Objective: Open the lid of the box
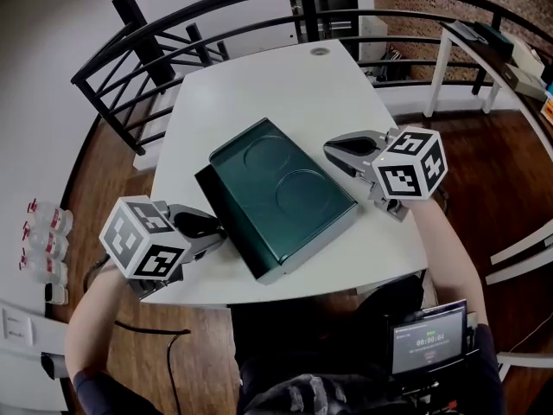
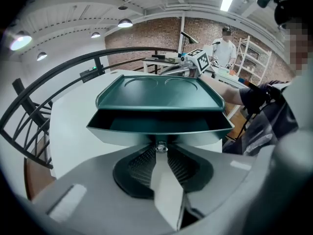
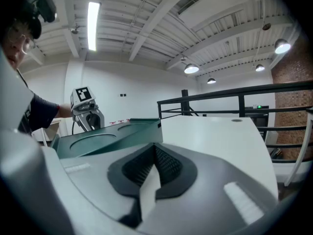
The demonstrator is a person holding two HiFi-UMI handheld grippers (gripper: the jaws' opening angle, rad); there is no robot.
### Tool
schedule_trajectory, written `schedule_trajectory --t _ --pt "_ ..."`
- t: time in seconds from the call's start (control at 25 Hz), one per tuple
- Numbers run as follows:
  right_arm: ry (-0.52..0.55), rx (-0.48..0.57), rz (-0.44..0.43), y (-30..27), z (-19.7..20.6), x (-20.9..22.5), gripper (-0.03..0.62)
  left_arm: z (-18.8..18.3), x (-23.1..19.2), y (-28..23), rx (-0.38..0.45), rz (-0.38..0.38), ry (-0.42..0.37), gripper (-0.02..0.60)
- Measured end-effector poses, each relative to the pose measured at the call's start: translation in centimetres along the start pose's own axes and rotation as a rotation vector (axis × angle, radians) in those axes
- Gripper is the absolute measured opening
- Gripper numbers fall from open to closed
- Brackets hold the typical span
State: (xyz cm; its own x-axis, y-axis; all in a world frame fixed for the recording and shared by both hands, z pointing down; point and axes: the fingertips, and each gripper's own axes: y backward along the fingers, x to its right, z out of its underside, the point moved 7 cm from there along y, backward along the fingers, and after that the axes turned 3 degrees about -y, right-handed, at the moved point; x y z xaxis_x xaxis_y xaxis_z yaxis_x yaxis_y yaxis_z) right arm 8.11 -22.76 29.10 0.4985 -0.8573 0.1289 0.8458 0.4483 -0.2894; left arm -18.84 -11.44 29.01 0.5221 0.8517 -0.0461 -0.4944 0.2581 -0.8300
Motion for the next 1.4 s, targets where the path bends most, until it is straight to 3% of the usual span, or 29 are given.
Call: schedule_trajectory --t 0.44,0.72,1.04,1.12,1.16,1.4 --pt "-0.001 0.012 0.0 0.5 0.2 0.4 0.002 5.6 0.5 3.0 -0.005 -0.008 0.09 0.092" --pt "-0.003 0.016 -0.001 0.8 0.2 0.5 0.002 6.9 0.7 4.2 0.067 0.005 0.154 0.092" --pt "0.0 0.017 -0.002 0.8 0.1 0.4 0.002 7.7 0.9 4.1 0.098 0.028 0.171 0.094" --pt "-0.001 0.017 0.0 0.8 0.1 0.4 0.002 8.3 0.8 4.3 0.077 0.004 0.168 0.073" --pt "-0.001 0.017 0.001 0.8 0.1 0.4 0.002 8.7 0.8 4.5 0.065 -0.015 0.166 0.019" --pt "-0.001 0.017 0.0 0.8 0.0 0.5 0.002 9.4 0.8 7.5 0.089 -0.087 0.146 0.015"
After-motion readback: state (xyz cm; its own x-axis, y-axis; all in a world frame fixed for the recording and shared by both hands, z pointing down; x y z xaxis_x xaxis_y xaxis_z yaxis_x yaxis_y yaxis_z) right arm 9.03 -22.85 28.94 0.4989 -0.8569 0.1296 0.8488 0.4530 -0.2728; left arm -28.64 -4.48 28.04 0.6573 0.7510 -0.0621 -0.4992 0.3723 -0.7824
